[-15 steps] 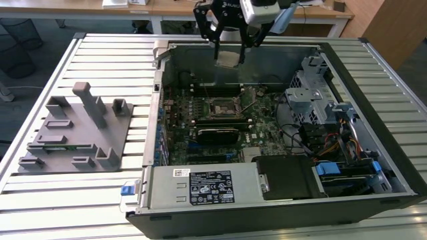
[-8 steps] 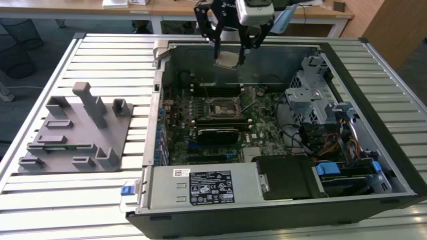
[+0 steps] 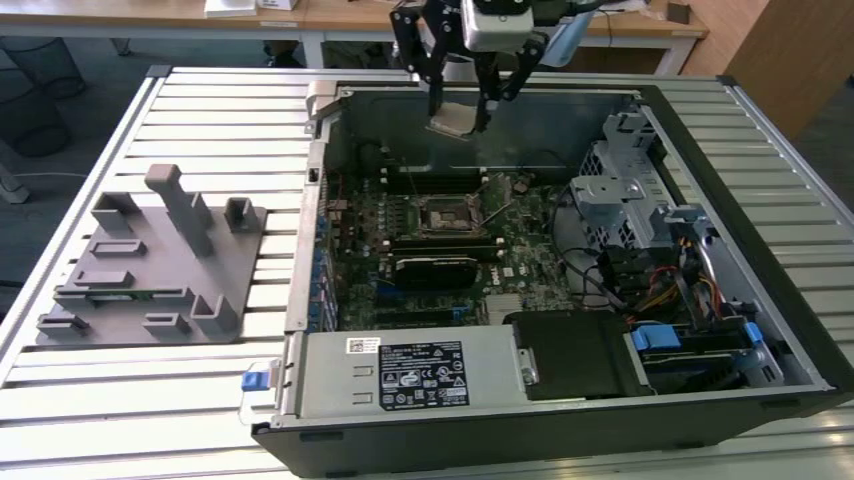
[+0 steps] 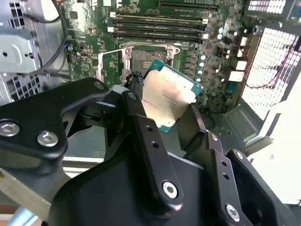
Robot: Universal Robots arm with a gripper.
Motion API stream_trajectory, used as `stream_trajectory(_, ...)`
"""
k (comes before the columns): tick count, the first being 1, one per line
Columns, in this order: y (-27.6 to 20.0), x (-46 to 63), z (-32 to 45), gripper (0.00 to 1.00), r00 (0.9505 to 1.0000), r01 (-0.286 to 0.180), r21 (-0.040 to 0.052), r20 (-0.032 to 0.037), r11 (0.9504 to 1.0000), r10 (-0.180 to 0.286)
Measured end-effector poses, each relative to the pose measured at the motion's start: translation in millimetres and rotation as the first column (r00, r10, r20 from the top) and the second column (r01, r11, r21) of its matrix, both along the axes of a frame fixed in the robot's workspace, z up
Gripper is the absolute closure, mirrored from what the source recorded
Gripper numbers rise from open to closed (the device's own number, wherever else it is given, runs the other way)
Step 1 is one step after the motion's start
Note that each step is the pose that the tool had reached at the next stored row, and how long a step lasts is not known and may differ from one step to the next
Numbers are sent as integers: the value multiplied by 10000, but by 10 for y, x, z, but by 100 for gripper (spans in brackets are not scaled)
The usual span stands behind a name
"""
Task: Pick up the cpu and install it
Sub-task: 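Place the cpu into insertion slot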
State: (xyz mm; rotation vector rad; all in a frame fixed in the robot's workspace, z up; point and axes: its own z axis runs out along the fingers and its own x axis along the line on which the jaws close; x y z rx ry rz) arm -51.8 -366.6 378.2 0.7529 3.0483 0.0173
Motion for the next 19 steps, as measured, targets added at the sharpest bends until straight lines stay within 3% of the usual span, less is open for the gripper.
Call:
stream_trajectory(4, 1, 0, -6, 47, 9983, 589, 0, 0, 9983, -589)
stream_trajectory(9, 6, 0, -15, 47, 9919, 1271, 0, 0, 9919, -1271)
stream_trajectory(14, 9, 0, -28, 47, 9799, 1993, -2, 0, 9799, -1993)
stream_trajectory(19, 12, 0, -44, 47, 9624, 2715, -2, 0, 9624, -2715)
